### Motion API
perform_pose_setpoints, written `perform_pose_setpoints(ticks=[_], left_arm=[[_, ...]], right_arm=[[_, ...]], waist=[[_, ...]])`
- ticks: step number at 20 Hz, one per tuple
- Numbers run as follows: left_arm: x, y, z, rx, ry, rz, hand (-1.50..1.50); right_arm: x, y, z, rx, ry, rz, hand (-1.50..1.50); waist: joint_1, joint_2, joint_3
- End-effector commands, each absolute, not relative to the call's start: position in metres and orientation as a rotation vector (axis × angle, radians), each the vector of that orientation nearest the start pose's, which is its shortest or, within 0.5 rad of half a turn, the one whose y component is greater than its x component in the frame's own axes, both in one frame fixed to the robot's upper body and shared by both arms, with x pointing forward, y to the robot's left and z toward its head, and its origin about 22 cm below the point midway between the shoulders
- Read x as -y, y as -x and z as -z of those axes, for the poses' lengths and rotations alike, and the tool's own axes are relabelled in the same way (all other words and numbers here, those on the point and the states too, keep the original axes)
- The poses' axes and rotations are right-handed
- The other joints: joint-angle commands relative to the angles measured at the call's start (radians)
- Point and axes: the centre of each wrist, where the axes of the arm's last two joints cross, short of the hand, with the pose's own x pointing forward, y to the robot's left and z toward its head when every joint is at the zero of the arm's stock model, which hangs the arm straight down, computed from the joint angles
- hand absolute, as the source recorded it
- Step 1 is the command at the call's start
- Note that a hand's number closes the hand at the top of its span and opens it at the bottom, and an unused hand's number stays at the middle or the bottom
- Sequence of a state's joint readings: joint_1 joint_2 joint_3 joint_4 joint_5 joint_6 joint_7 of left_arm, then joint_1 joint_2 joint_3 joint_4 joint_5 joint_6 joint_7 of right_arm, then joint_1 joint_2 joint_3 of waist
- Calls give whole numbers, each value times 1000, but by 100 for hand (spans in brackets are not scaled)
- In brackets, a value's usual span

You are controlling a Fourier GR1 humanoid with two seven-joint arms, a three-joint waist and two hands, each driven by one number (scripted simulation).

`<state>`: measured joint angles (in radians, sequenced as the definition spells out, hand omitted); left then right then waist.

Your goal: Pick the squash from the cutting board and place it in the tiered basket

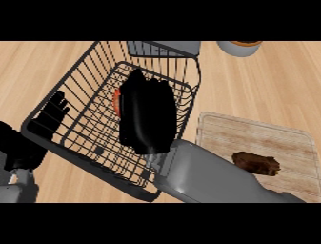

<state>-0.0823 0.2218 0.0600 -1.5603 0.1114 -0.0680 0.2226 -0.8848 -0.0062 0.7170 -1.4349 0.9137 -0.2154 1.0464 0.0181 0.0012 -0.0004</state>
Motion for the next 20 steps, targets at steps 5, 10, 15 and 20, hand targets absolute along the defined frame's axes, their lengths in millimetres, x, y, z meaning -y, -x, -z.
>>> perform_pose_setpoints(ticks=[5,10,15,20], left_arm=[[-304,-259,-49,1418,-66,125,0],[-271,-265,-16,1421,-62,113,0],[-276,-259,-32,1419,-67,102,0],[-285,-264,-37,1411,-71,113,0]], right_arm=[[-20,-311,-154,1715,902,-512,-150],[-42,-301,-156,1751,915,-558,-150],[-28,-324,-154,1754,830,-414,-150],[-31,-311,-179,1776,658,-216,-150]], waist=[[17,4,0],[4,2,-1],[10,3,1],[9,0,1]])
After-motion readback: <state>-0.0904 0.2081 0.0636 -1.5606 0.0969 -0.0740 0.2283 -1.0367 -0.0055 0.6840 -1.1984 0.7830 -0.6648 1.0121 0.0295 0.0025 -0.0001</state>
